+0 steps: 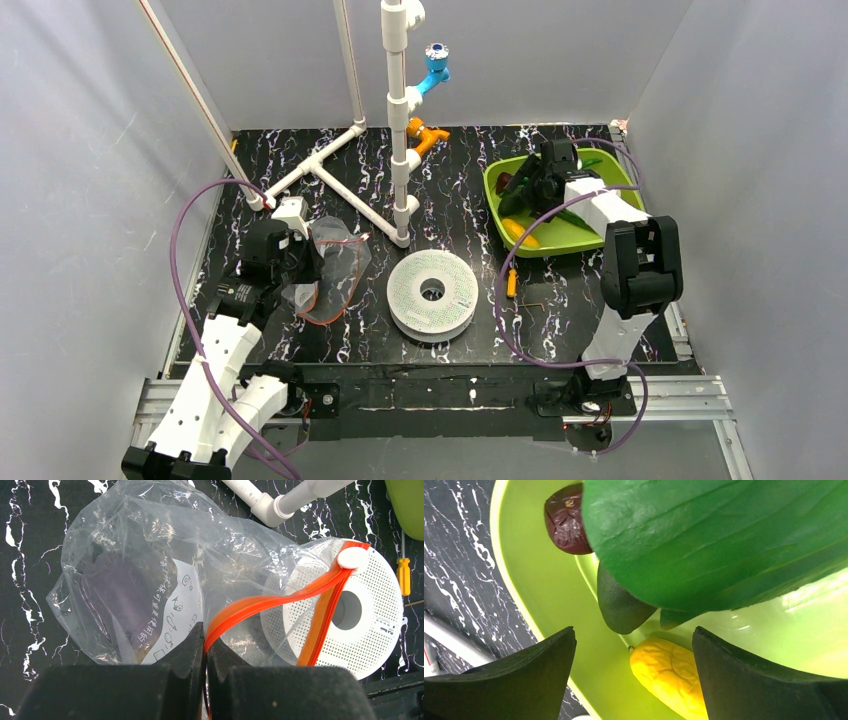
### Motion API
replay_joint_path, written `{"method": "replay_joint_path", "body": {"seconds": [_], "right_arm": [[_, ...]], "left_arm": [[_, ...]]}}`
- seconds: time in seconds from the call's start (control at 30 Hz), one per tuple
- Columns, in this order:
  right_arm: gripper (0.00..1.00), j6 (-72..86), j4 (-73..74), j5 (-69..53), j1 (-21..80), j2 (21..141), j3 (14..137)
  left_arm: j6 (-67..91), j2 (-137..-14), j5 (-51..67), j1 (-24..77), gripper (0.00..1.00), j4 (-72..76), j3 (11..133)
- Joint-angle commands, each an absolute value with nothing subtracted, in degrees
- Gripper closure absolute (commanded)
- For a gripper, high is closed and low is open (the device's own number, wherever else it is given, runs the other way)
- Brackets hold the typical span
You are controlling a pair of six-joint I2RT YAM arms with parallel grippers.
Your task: Place the food in the zip-top bag and seal the zipper
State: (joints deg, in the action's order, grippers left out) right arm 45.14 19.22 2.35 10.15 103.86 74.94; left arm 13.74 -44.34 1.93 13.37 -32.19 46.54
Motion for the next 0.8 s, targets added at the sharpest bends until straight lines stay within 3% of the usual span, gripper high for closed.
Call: {"method": "replay_joint_path", "body": {"seconds": [0.0, 0.33, 0.6, 0.77], "right_arm": [[0.09, 46.86, 17.44, 2.12, 10.02, 106.15, 76.38], [0.20, 45.45, 18.47, 4.23, 10.02, 110.60, 79.16], [0.40, 42.43, 15.35, 5.16, 10.02, 105.22, 74.79], [0.61, 39.92, 13.93, 7.00, 10.02, 100.03, 72.10]], "left_arm": [[13.71, -44.46, 1.73, 13.59, 1.00, -32.52, 46.98], [13.73, -44.66, 1.66, 13.57, 1.00, -32.50, 47.02], [13.80, -45.14, 1.76, 13.57, 1.00, -32.49, 47.03], [13.79, -45.33, 1.89, 13.55, 1.00, -32.48, 47.11]]}}
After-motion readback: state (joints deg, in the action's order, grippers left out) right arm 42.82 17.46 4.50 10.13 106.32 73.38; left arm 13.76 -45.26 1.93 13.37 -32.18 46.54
